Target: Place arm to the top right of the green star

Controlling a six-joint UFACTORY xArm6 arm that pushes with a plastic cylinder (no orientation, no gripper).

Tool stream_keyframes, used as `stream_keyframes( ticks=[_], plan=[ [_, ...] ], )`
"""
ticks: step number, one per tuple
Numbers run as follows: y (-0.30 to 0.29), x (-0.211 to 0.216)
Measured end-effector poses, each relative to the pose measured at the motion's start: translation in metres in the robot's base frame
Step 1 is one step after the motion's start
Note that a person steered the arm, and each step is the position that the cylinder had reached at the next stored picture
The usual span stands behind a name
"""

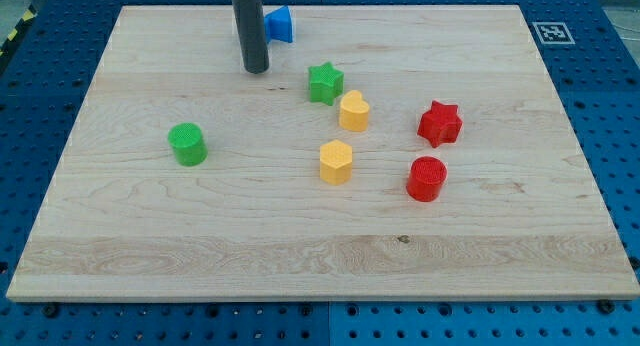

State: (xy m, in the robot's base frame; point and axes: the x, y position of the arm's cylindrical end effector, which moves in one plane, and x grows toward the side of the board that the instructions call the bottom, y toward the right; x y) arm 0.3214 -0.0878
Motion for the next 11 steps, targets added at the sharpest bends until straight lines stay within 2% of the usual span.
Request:
stream_keyframes(
  ticks=[7, 11],
  plan=[
    [0.098, -0.003],
    [0.104, 0.006]
  ],
)
